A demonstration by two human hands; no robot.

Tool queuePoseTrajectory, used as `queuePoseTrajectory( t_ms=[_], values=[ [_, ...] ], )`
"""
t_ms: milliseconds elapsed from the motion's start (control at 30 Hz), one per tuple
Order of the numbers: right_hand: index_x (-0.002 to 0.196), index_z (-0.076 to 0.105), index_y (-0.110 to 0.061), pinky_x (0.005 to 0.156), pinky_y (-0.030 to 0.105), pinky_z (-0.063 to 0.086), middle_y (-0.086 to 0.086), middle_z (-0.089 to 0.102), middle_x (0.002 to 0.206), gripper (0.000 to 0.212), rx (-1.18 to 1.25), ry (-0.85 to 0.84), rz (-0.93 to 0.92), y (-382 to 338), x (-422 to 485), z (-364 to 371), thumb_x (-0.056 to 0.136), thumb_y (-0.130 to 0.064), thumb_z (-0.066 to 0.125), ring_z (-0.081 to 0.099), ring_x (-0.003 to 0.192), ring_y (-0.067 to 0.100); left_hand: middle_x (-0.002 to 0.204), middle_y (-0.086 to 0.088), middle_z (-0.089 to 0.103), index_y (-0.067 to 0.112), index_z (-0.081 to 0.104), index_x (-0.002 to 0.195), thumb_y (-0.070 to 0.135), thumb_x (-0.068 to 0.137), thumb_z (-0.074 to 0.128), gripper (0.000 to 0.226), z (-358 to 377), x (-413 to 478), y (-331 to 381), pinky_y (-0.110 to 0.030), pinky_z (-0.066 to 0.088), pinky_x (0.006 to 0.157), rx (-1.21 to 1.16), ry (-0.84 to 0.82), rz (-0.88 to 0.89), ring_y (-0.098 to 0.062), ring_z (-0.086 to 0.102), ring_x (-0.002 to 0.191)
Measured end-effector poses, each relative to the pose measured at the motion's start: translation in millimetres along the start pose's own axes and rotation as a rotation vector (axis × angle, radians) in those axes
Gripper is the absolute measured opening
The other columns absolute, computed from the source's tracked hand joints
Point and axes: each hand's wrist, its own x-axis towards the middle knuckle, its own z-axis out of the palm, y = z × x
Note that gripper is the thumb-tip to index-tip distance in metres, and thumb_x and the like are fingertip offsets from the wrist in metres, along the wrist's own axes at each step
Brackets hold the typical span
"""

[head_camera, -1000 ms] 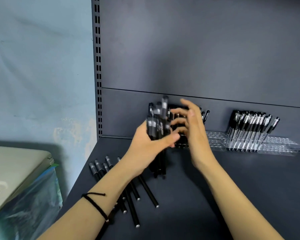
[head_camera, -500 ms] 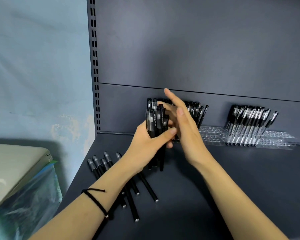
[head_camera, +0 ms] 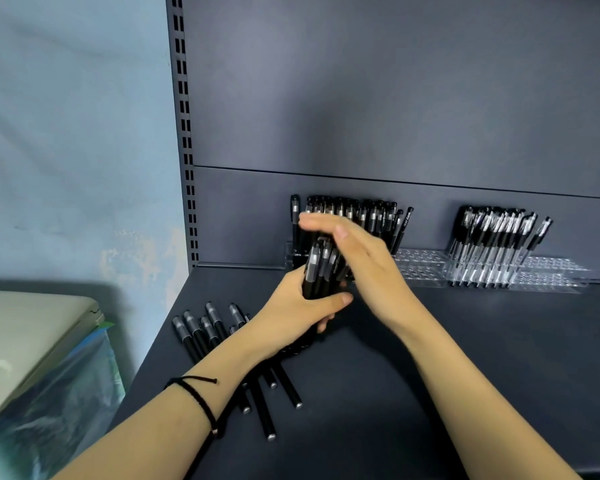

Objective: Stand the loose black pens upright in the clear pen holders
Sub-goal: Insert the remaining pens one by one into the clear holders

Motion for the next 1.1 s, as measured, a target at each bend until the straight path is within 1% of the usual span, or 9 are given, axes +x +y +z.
queuePoseTrajectory(
  t_ms=[167,333,467,600,667,733,833,967,1100],
  values=[
    [0.131,0.059,-0.019,0.105,0.011,0.032,-0.010,0.056,0.133,0.035,-0.028,-0.002,0.071,11.1,1.0,-0.3,0.103,-0.027,0.039,0.046,0.127,-0.002,0.068,0.001,0.063,0.012,0.059,0.099,0.017,0.091,0.066,0.012,-1.8,1.2,-3.5,-0.025,0.048,0.055,-0.018,-0.044,-0.092,-0.011,0.051,0.050],
    [0.132,0.052,-0.028,0.106,0.022,0.041,-0.007,0.057,0.129,0.031,0.186,0.200,0.139,11.3,2.5,-1.6,0.102,-0.029,0.042,0.053,0.119,0.002,0.076,-0.003,0.059,0.017,0.051,0.110,0.016,0.095,0.060,0.018,-2.0,0.7,-0.5,-0.027,0.039,0.046,-0.172,-0.012,-0.085,-0.011,0.041,0.047],
    [0.118,0.059,-0.023,0.085,0.024,0.051,-0.005,0.059,0.114,0.021,0.305,0.382,0.271,13.2,4.6,-5.2,0.100,-0.021,0.050,0.058,0.101,0.005,0.081,-0.005,0.062,0.014,0.048,0.122,0.017,0.097,0.058,0.027,2.5,8.3,12.0,-0.026,0.039,0.045,-0.241,0.032,-0.078,-0.013,0.043,0.050],
    [0.105,0.059,-0.021,0.055,0.018,0.047,0.000,0.058,0.094,0.013,0.360,0.401,0.386,11.2,0.1,-15.7,0.100,-0.026,0.049,0.055,0.069,0.005,0.076,-0.001,0.064,0.006,0.056,0.117,0.015,0.094,0.061,0.025,29.2,20.1,26.0,-0.024,0.040,0.044,-0.402,0.107,-0.127,-0.012,0.051,0.058],
    [0.108,0.060,-0.018,0.045,0.021,0.043,0.005,0.057,0.091,0.018,0.324,0.369,0.394,13.9,-2.7,-28.5,0.100,-0.030,0.050,0.051,0.065,0.013,0.069,0.000,0.062,0.002,0.060,0.116,0.015,0.092,0.064,0.028,49.1,27.7,29.6,-0.023,0.042,0.044,-0.506,0.179,-0.188,-0.010,0.054,0.059],
    [0.107,0.063,-0.016,0.050,0.025,0.048,0.006,0.060,0.092,0.019,0.256,0.348,0.413,18.2,-5.0,-45.6,0.098,-0.030,0.054,0.053,0.069,0.017,0.065,-0.001,0.059,0.005,0.064,0.105,0.015,0.090,0.067,0.019,67.9,36.1,31.0,-0.023,0.044,0.043,-0.565,0.227,-0.258,-0.011,0.053,0.054],
    [0.098,0.069,-0.015,0.071,0.032,0.054,0.006,0.067,0.093,0.016,0.197,0.338,0.497,30.2,-4.7,-80.2,0.093,-0.028,0.062,0.061,0.081,0.019,0.063,-0.002,0.058,0.009,0.063,0.094,0.011,0.088,0.069,0.009,93.9,51.7,32.4,-0.023,0.045,0.042,-0.613,0.226,-0.350,-0.011,0.053,0.051],
    [0.094,0.068,-0.013,0.062,0.028,0.051,0.007,0.066,0.090,0.015,0.275,0.254,0.598,50.3,0.0,-116.2,0.090,-0.027,0.067,0.060,0.077,0.016,0.065,-0.002,0.062,0.007,0.064,0.094,0.007,0.086,0.071,0.011,114.9,69.3,30.2,-0.023,0.047,0.045,-0.630,0.242,-0.352,-0.010,0.057,0.052],
    [0.095,0.064,-0.016,0.053,0.020,0.046,0.000,0.062,0.086,0.004,0.232,0.399,0.575,83.3,6.3,-136.2,0.094,-0.015,0.060,0.056,0.068,0.010,0.066,-0.002,0.065,0.006,0.064,0.090,0.010,0.086,0.070,0.009,123.3,81.0,17.5,-0.021,0.048,0.046,-0.673,0.421,-0.303,-0.008,0.058,0.050]
  ],
)
